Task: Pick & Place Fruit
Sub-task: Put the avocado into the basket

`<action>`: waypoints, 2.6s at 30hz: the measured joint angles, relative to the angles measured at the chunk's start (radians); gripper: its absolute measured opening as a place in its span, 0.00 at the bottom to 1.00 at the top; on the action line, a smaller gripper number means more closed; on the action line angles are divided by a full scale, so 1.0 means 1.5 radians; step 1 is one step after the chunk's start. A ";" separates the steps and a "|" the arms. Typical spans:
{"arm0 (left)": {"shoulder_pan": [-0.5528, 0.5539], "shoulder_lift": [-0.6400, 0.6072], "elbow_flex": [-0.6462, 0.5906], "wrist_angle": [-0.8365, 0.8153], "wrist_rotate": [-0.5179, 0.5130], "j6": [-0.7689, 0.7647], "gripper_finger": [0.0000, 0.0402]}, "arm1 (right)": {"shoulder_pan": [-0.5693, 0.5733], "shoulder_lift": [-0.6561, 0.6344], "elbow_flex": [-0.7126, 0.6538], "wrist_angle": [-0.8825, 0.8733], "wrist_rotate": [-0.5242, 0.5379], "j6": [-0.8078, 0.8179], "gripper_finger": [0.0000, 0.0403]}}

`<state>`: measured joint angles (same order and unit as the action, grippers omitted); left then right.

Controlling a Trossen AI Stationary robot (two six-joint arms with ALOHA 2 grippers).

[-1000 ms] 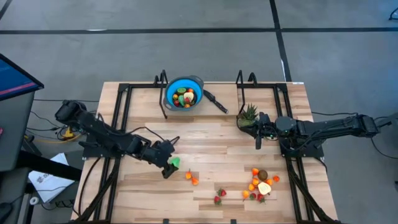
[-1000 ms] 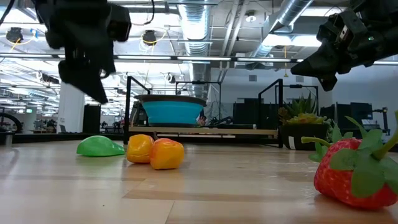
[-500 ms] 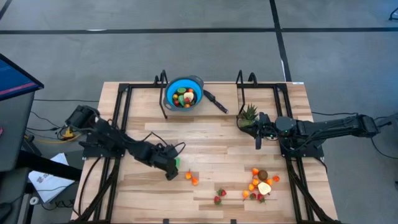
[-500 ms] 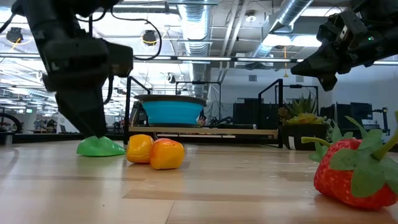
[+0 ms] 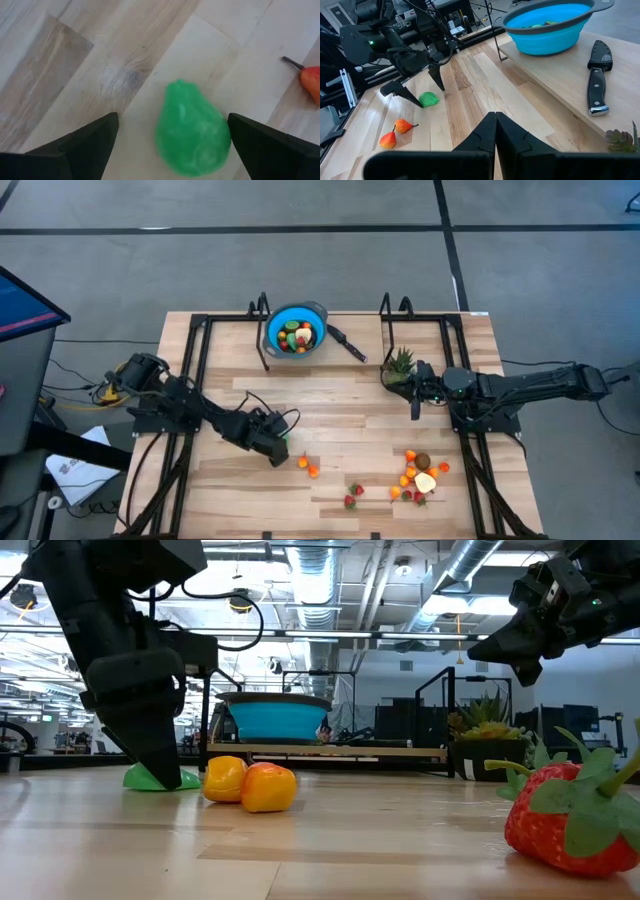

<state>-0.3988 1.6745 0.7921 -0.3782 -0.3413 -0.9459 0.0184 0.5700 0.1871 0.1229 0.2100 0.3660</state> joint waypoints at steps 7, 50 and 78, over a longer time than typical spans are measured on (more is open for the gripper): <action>0.000 -0.002 -0.001 -0.002 0.006 0.000 0.85 | 0.000 0.000 0.000 0.000 0.000 0.000 0.00; 0.015 -0.081 0.012 0.008 0.077 -0.023 0.49 | 0.000 0.000 0.000 0.000 0.000 0.000 0.00; 0.297 -0.372 0.013 0.264 0.052 0.357 0.49 | 0.000 0.000 0.000 0.000 0.000 -0.005 0.00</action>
<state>0.0462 1.1172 0.8120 0.0185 -0.2626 -0.4109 0.0183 0.5700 0.1871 0.1236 0.2104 0.3586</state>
